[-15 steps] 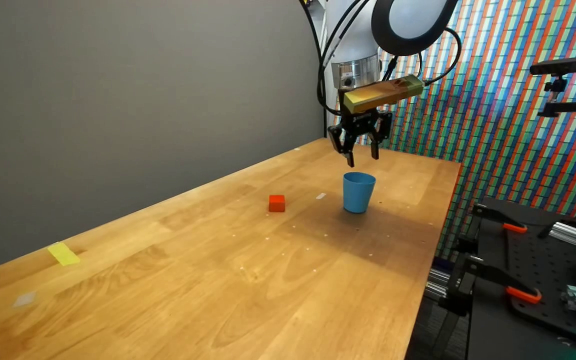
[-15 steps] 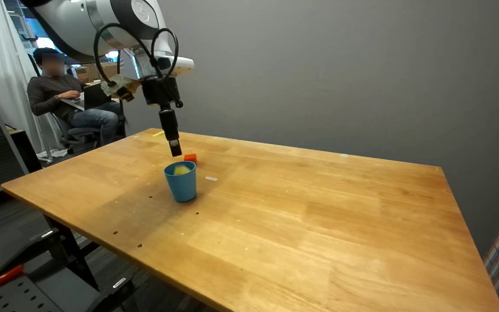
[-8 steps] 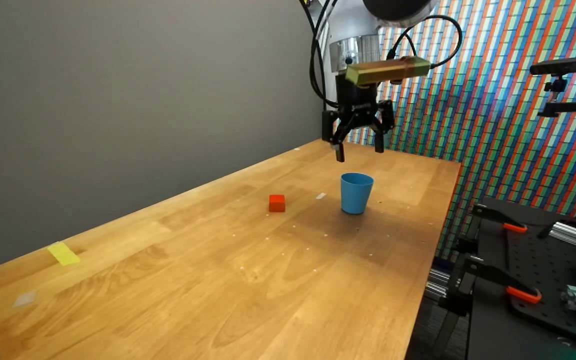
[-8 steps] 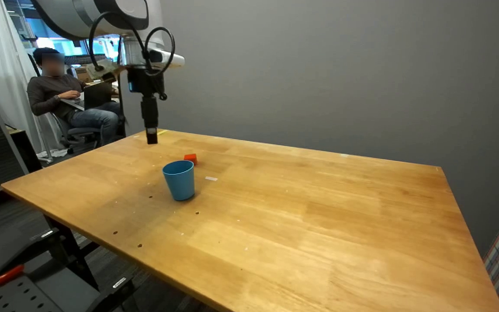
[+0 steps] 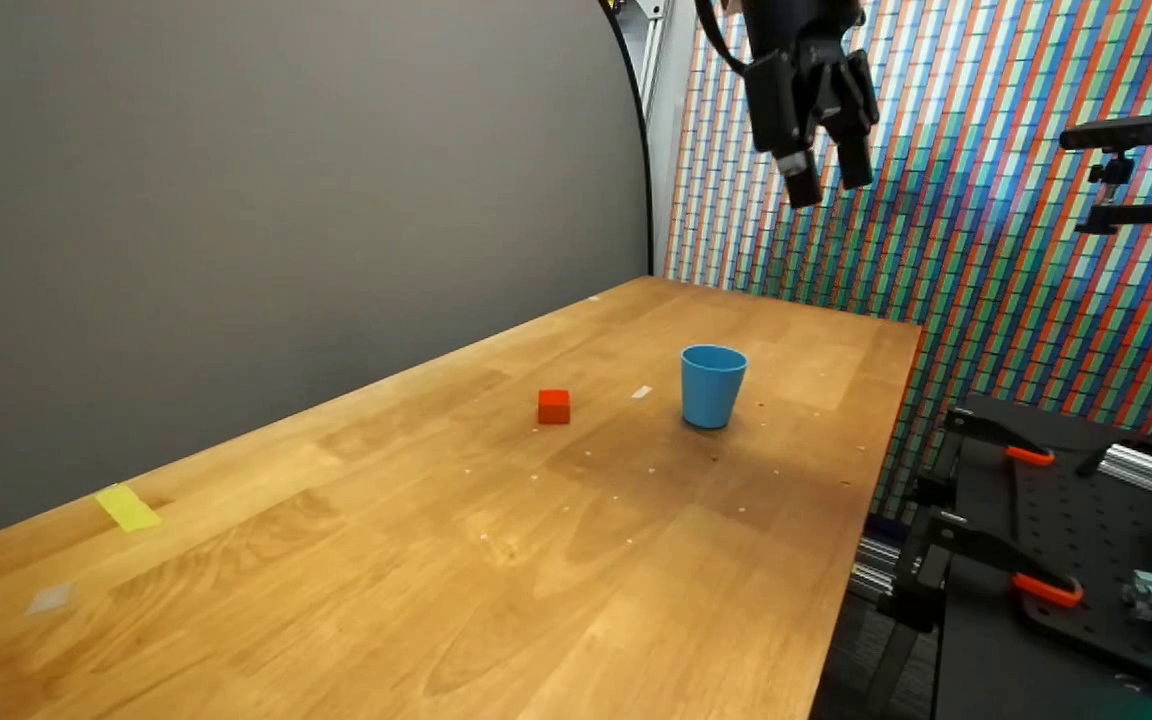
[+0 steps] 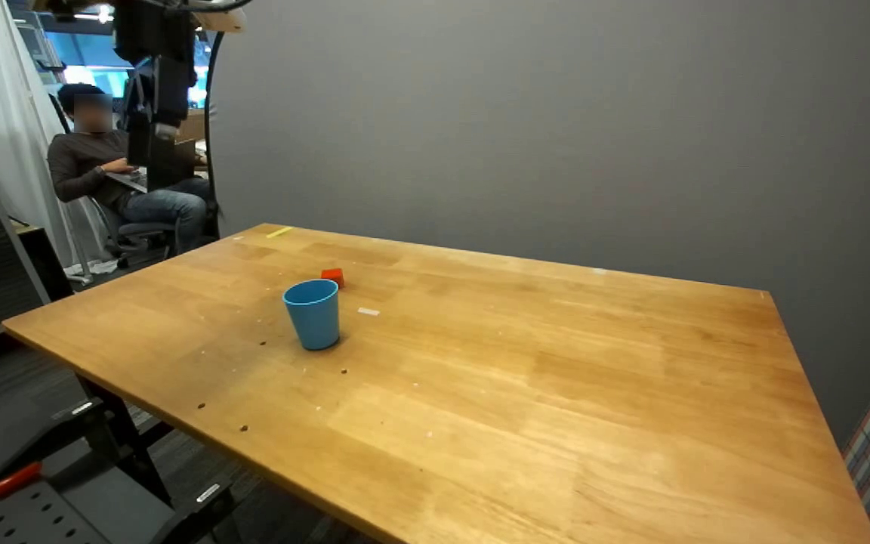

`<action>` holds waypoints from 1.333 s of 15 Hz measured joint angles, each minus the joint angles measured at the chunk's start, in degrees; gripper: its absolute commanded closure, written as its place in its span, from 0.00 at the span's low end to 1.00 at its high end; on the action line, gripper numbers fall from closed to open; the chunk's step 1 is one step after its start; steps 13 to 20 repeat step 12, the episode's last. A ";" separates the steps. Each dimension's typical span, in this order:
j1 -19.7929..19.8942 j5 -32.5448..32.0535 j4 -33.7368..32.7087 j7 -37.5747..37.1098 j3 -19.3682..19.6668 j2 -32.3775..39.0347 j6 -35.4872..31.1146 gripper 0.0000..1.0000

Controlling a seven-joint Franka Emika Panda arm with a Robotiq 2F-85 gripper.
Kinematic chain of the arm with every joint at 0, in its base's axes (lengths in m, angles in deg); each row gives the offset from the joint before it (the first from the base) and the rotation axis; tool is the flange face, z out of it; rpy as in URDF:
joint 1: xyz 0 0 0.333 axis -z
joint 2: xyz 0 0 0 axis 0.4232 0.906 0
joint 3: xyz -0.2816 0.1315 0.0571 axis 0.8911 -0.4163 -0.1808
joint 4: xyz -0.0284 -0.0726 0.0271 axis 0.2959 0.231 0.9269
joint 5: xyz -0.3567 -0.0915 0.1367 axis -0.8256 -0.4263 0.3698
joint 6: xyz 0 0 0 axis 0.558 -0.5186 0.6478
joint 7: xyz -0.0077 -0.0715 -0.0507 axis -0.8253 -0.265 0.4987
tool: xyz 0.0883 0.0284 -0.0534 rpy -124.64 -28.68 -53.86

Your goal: Put the yellow cube inside the blue cup

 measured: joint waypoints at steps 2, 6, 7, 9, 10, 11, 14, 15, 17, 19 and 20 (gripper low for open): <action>-0.55 -1.76 -1.43 3.34 -1.29 -1.72 3.51 0.00; -2.41 -5.20 -4.01 9.27 -4.35 -1.46 4.55 0.00; -2.94 -5.92 -4.60 10.88 -5.03 -0.97 4.55 0.00; -3.82 -6.84 -5.74 13.13 -5.99 0.24 4.55 0.00; -4.11 -7.01 -6.31 13.61 -6.29 0.85 4.55 0.00; -4.29 -7.22 -6.73 13.82 -6.41 1.35 4.55 0.00; -4.36 -7.39 -6.99 13.92 -6.42 1.67 4.55 0.00; -4.36 -7.39 -6.99 13.92 -6.42 1.67 4.55 0.00; -4.36 -7.39 -6.99 13.92 -6.42 1.67 4.55 0.00; -4.36 -7.39 -6.99 13.92 -6.42 1.67 4.55 0.00; -4.36 -7.39 -6.99 13.92 -6.42 1.67 4.55 0.00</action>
